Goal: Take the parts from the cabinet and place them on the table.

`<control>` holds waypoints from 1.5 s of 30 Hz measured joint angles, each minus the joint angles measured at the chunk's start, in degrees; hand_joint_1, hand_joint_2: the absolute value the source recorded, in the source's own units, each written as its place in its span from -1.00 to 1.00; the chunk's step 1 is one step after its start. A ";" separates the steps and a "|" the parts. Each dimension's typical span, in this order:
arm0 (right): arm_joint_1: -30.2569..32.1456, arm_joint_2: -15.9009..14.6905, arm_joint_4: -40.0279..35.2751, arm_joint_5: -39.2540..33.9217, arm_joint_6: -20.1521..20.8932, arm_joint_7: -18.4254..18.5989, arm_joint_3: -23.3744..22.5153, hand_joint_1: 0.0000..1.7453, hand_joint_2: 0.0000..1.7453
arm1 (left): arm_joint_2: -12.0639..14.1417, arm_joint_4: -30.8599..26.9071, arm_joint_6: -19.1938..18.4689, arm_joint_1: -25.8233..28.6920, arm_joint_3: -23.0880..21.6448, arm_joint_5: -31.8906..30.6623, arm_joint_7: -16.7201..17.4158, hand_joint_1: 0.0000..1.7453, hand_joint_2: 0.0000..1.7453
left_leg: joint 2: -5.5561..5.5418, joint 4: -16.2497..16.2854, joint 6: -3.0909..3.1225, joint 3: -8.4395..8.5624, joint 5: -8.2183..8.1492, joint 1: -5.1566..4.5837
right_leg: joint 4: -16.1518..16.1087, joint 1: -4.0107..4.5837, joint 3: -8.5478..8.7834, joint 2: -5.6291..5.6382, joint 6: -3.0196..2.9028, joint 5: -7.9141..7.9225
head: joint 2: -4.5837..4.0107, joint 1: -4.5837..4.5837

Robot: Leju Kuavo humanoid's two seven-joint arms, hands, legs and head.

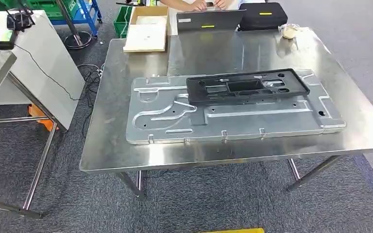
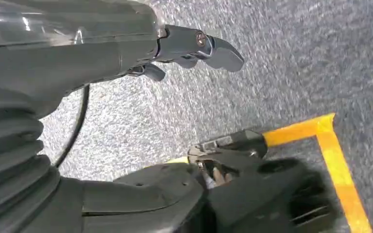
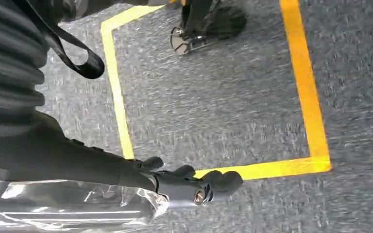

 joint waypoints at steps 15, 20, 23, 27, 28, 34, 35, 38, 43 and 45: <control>0.04 0.74 0.09 0.20 1.27 0.96 0.76 -1.00 1.00 | 0.37 -0.02 -1.11 0.13 0.13 -0.72 0.61 -1.00 -1.00 | 0.25 -20.48 3.27 9.03 10.04 -0.16 | 17.22 0.15 -7.57 0.05 2.92 -9.03 | 0.00 0.02; 0.03 0.74 0.09 0.17 1.20 0.96 0.79 -1.00 1.00 | 0.35 0.00 -1.09 0.15 0.13 -0.77 0.44 -1.00 -1.00 | 0.09 -19.91 2.82 9.40 9.53 -0.20 | 1.28 0.14 0.27 0.00 2.30 0.33 | 0.00 0.02; 0.04 0.76 0.09 0.26 1.20 1.14 0.92 -1.00 1.00 | 0.37 -0.02 -1.14 0.05 0.28 -0.59 2.59 -1.00 -1.00 | 0.12 -19.38 2.02 9.03 9.58 -0.47 | 0.42 0.74 0.15 0.17 1.76 0.10 | 0.00 0.00; -0.10 0.81 0.09 0.55 1.14 1.38 0.98 -1.00 1.00 | 0.37 -0.02 -1.99 0.04 1.16 0.07 4.53 -1.00 -1.00 | -0.04 -17.64 0.90 8.18 7.28 -0.26 | -0.09 0.24 -0.29 -0.01 0.16 0.96 | 0.00 0.00; -0.12 0.81 0.09 0.57 1.01 1.49 1.01 -1.00 1.00 | 0.35 -0.02 -2.21 0.03 1.27 0.15 4.87 -1.00 -1.00 | -0.04 -13.99 0.61 6.64 4.45 -0.20 | -0.08 0.24 -0.70 -0.08 -0.24 1.23 | 0.00 0.00; -0.15 0.81 0.09 0.59 0.65 1.62 1.03 -1.00 1.00 | 0.35 -0.02 -2.58 0.00 1.92 0.59 5.44 -1.00 -1.00 | -0.03 -8.33 0.29 6.88 2.27 0.16 | 0.36 0.41 -3.65 -0.20 -0.09 3.25 | 0.02 0.00; -0.16 0.81 0.09 0.59 0.63 1.64 1.03 -1.00 1.00 | 0.35 -0.02 -2.58 -0.13 2.05 0.57 5.46 -1.00 -1.00 | -0.03 -14.63 0.66 10.72 4.52 0.13 | 0.52 0.42 -4.11 -0.16 0.12 3.60 | 0.02 0.00; -0.23 0.92 0.09 0.59 0.61 1.64 1.05 -1.00 1.00 | 0.42 -0.02 -2.62 -0.57 2.30 0.57 5.49 -1.00 -1.00 | -0.08 -20.87 1.51 13.69 5.71 -0.54 | 0.65 0.45 -4.51 -0.23 1.19 4.62 | 0.00 0.02; -0.19 0.83 0.09 0.59 0.55 1.66 1.07 -1.00 1.00 | 0.35 -0.02 -2.71 -0.59 2.54 0.55 5.55 -1.00 -1.00 | 0.33 -21.43 3.25 11.82 8.87 -0.24 | 1.88 0.11 -5.57 0.03 2.70 2.31 | 0.00 0.04; -0.15 0.83 0.09 0.59 0.54 1.66 1.07 -1.00 1.00 | 0.33 -0.02 -2.71 -0.62 2.56 0.55 5.55 -1.00 -1.00 | 0.37 -21.39 3.72 10.15 10.05 -0.35 | 10.04 0.06 -7.79 0.03 2.99 -5.18 | 0.00 0.04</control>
